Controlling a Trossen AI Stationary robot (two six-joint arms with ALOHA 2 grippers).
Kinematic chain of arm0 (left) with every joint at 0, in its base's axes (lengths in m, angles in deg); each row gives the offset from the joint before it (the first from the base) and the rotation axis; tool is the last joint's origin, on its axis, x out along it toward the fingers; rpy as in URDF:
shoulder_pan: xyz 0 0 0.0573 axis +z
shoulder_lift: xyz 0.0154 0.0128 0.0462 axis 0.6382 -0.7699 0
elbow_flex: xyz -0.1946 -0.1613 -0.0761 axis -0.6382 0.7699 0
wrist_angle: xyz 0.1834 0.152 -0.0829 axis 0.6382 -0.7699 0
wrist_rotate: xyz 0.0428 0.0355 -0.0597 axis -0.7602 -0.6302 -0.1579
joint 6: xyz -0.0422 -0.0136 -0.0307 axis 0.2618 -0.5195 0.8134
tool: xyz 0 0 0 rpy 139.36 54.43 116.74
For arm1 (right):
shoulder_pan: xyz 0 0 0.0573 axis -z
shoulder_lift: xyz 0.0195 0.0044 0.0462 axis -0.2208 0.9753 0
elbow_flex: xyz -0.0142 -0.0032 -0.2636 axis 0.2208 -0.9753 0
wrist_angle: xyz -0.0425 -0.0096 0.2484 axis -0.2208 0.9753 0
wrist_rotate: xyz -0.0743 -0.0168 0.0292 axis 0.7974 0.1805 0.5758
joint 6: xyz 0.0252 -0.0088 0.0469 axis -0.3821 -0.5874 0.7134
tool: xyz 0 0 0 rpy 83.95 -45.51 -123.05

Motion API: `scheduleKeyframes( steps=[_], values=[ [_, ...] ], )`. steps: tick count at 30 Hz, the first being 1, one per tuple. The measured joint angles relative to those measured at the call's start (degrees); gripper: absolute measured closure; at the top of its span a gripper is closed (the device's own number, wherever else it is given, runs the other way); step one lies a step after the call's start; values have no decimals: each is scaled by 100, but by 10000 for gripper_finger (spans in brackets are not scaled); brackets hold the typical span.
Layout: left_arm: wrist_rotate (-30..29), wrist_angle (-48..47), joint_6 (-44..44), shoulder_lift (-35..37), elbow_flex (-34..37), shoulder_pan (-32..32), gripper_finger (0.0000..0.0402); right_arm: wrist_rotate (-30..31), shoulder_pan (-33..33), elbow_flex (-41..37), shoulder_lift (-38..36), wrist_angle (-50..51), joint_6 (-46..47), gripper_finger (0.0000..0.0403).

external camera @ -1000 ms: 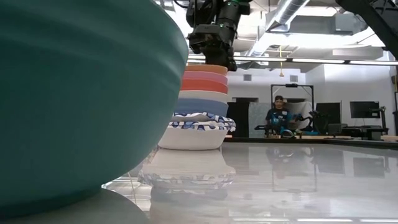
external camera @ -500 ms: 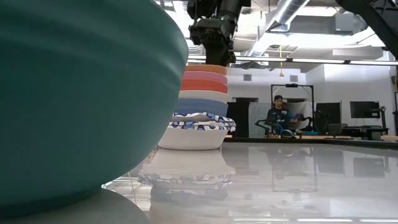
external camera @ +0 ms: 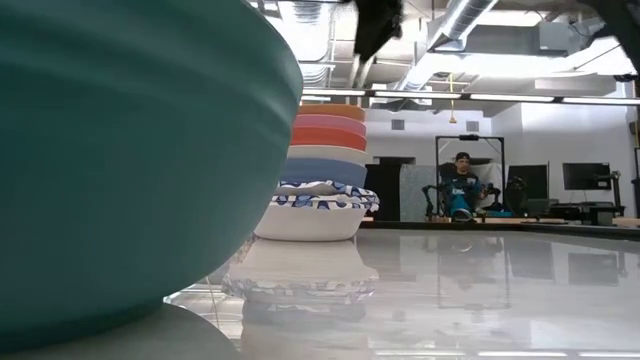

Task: Nest bowls inside each other
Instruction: Stack the green bowl on top of the orange bowl

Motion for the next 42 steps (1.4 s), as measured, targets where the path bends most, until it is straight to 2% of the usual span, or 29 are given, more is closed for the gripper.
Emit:
scheduleKeyframes(
  steps=[4, 8, 11, 17, 24, 31, 35, 42],
  values=[
    [-181, -45, -167, -253, -18, -507, 182, 482, -192, -142, -645, 149, 342, 237],
    [-766, -160, -242, -608, -267, -976, 182, 1146, -534, -173, -1207, 123, 483, 237],
    [-1122, -343, -347, -974, -527, -1308, 182, 1426, -846, -173, -1557, 156, 671, 237],
    [-1176, -895, -364, -1819, -1219, -1957, 182, 1980, -1609, -173, -1910, 563, 1565, 237],
    [-1580, -2268, 354, -3124, -2521, -2729, 182, 2582, -2526, -405, -1879, 611, 1869, 237],
    [-1769, -2846, 1397, -4452, -3611, -3205, 182, 3047, -2958, -1042, -1905, 611, 2253, 237],
    [-1769, -3125, 2285, -5059, -3991, -3398, 182, 3038, -3100, -1226, -1907, 615, 2672, 237],
    [-1773, -3184, 3128, -6020, -4316, -3769, 182, 3074, -3557, -1501, -1910, 606, 3362, 237]
  ],
)
